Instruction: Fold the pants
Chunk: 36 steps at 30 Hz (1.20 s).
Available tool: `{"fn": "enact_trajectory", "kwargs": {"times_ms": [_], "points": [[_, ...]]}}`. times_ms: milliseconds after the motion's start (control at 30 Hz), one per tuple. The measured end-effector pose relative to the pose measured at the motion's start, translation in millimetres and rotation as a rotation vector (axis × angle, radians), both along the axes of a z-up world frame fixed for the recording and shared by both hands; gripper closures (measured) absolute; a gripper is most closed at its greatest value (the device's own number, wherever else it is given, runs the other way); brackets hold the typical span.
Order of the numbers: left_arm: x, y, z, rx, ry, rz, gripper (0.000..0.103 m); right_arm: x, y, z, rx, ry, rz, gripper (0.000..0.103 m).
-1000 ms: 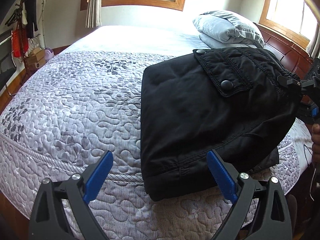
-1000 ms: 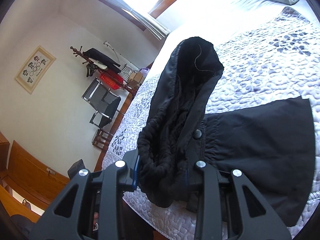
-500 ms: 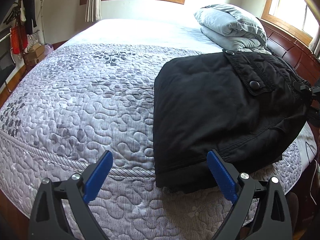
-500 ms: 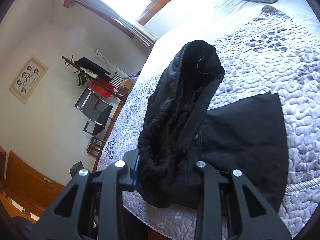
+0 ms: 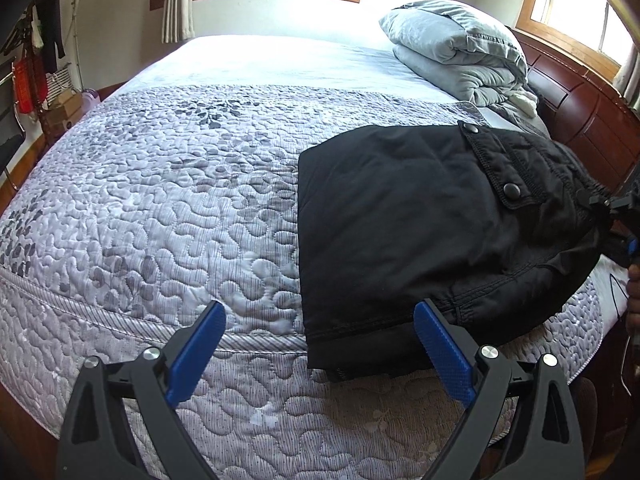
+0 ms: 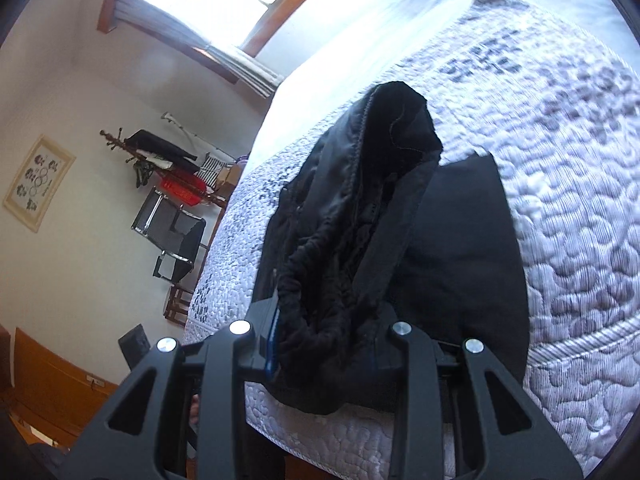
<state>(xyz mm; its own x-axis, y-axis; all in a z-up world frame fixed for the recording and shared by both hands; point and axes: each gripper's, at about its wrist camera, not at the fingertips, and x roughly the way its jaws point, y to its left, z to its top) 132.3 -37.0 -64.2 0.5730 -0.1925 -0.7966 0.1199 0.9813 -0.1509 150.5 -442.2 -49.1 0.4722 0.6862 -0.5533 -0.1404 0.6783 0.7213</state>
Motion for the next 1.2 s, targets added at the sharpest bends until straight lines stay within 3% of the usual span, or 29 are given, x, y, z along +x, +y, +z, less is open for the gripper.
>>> {"fn": "enact_trajectory", "kwargs": {"times_ms": [267,400,433,500,567,633,667,767,800,1000,1100,1200], "points": [[-0.5,-8.1,0.1,0.007,0.006,-0.016,0.007,3.4,-25.2,-66.4,0.043,0.118,-0.066,0.068],[-1.3,-12.0,-0.6,0.009,0.012,-0.024,0.007,0.4,-32.1,-78.7,0.085,0.130,-0.062,0.061],[-2.0,-12.6,-0.4,0.009,0.013,-0.025,0.007,-0.9,-32.3,-77.0,0.076,0.124,-0.059,0.057],[-2.6,-13.4,-0.3,0.010,0.016,-0.026,0.007,-3.1,-33.6,-71.4,0.047,0.115,-0.057,0.037],[-3.6,-14.3,0.2,0.011,0.016,-0.028,0.006,-7.4,-36.3,-62.9,0.036,0.100,-0.067,0.027],[-4.4,-15.5,0.8,0.012,0.015,-0.030,0.006,-12.7,-41.2,-56.2,0.022,0.092,-0.085,0.025],[-4.8,-16.3,1.2,0.012,0.015,-0.032,0.006,-15.5,-43.8,-55.0,0.030,0.089,-0.088,0.026],[-4.5,-19.5,2.1,0.010,0.016,-0.038,0.006,-16.4,-46.8,-54.2,0.018,0.102,-0.082,0.069],[-4.3,-20.7,2.3,0.010,0.017,-0.040,0.006,-18.8,-52.4,-55.4,0.018,0.100,-0.077,0.073],[-4.9,-27.3,5.4,0.012,0.011,-0.056,0.006,-33.6,-63.0,-47.4,0.024,0.031,-0.074,0.076],[-3.2,-27.6,3.1,0.012,0.018,-0.057,0.005,-39.0,-61.5,-58.1,-0.008,0.059,-0.092,0.077],[-1.5,-27.6,0.6,0.012,0.029,-0.054,0.005,-35.0,-67.9,-83.3,0.032,0.129,-0.120,0.076]]}}
